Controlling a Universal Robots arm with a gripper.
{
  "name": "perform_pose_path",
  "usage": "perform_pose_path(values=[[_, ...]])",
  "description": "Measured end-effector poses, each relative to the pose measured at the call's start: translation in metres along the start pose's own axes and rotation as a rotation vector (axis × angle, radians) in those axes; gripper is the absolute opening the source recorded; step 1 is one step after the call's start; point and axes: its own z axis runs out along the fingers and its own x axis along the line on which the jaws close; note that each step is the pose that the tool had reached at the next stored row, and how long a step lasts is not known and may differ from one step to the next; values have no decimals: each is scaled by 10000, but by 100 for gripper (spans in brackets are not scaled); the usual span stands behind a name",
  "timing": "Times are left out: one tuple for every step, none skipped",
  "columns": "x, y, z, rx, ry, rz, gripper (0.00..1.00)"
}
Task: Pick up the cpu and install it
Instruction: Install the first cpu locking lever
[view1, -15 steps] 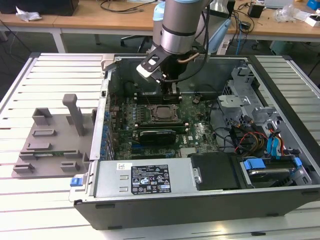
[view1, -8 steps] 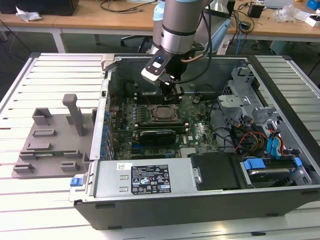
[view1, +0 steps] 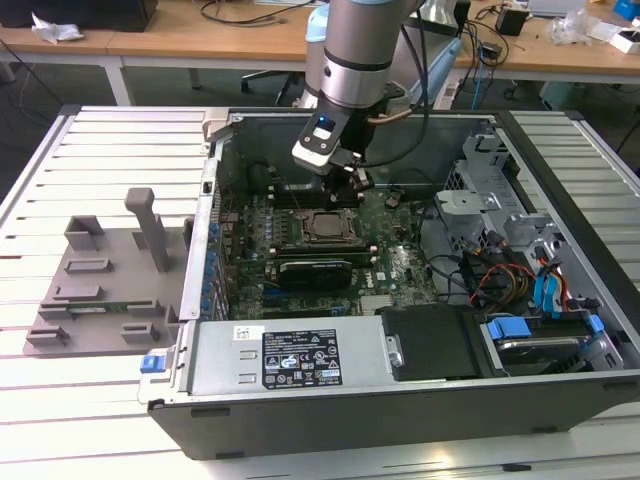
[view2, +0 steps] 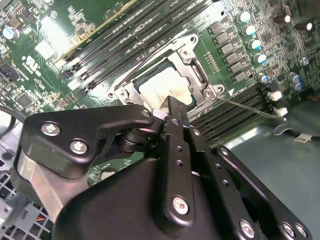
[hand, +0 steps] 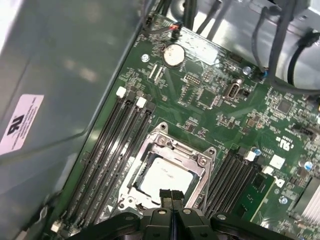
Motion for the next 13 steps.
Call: perform_pose_path(values=[[0, 0, 0, 0, -8, -115, 11], [0, 0, 0, -2, -23, -308, 11], [-1, 1, 0, -2, -32, -442, 11], [-1, 1, 0, -3, -38, -529, 11], [-1, 1, 0, -3, -44, -616, 11], [-1, 1, 0, -5, -49, -734, 11], [-1, 1, 0, -10, -49, -820, 11], [0, 2, 1, -16, -46, -883, 11], [0, 2, 1, -20, -44, -931, 11], [0, 2, 0, -21, -46, -1015, 11], [0, 1, 0, -22, -53, -1097, 11], [-1, 1, 0, -21, -59, -1187, 11], [-1, 1, -1, -20, -67, -1282, 11]])
